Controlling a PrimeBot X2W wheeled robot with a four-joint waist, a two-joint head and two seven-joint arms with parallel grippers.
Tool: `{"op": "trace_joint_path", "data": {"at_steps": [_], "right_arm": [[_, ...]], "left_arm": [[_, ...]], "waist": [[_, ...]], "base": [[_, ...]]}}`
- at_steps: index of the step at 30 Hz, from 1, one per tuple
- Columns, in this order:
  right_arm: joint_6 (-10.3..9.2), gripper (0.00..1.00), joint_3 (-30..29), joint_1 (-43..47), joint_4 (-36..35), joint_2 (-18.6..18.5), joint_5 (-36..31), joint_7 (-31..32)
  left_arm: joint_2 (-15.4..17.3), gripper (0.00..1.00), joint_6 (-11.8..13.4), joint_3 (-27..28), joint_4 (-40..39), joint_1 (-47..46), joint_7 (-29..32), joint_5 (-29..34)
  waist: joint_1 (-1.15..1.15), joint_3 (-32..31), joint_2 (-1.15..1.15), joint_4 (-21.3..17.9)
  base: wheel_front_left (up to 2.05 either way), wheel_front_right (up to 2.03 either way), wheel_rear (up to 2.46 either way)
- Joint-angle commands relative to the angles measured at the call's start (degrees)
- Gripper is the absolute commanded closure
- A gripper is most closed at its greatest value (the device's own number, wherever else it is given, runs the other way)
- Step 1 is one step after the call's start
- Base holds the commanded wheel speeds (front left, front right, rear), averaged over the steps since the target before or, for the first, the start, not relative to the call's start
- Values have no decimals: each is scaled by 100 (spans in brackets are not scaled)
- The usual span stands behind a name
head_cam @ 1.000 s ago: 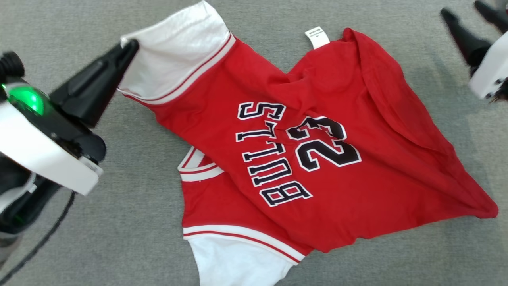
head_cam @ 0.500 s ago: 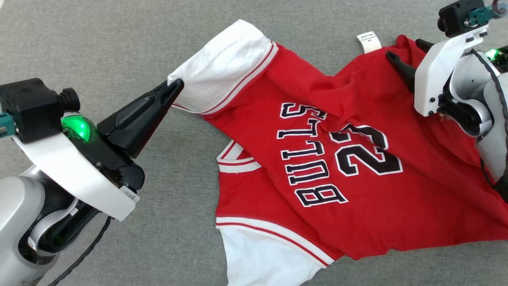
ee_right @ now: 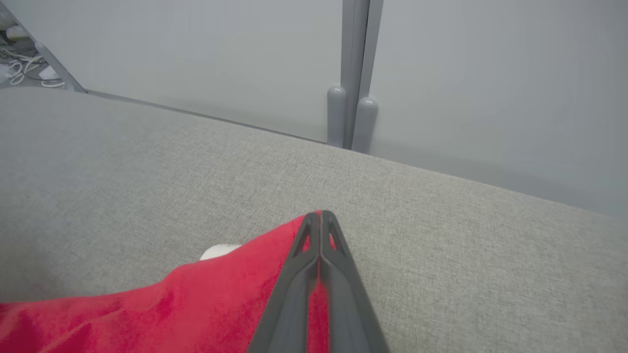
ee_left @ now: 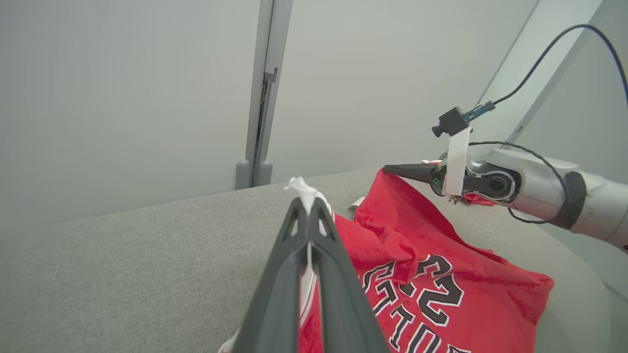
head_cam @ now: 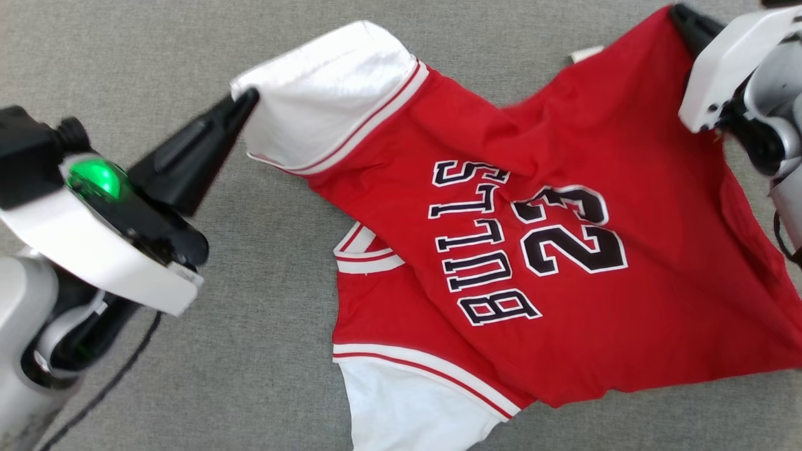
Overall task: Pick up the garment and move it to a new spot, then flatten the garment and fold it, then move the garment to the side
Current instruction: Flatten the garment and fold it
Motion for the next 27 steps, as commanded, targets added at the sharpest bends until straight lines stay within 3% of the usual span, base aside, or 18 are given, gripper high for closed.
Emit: {"op": "trace_joint_path", "data": {"at_steps": [1,9,15,21,24,27], "right_arm": [[-6,100,-134,-123,25,-41,75,-252],[-5,100,-943,-647,-104,-329,448,-1817],[-6,100,-1011,-288,-802,-815,714,-2453],[-6,100,-1086,1221,-1772,-1617,1198,-2576],[-6,100,-1325,1938,-2171,-1864,1448,-2674],[-6,100,-1583,2236,-2479,-1962,1557,-2693]], "left_arm": [[-14,100,-36,118,66,-170,-139,73],[-447,100,-154,761,489,-1395,-1275,760],[-808,100,-261,1096,126,-1542,-1491,1036],[-493,100,-307,866,-554,-343,-1509,980],[-347,100,-313,977,-713,127,-1513,947],[-258,100,-312,1186,-703,29,-1514,913]], "waist": [[0,-20,0,-40],[0,-130,0,-183],[0,-208,0,-303],[0,-228,0,-412],[0,-254,0,-444],[0,-324,0,-501]], "base": [[0,0,0],[0,0,0],[0,0,0],[0,0,0],[0,0,0],[0,0,0]]}}
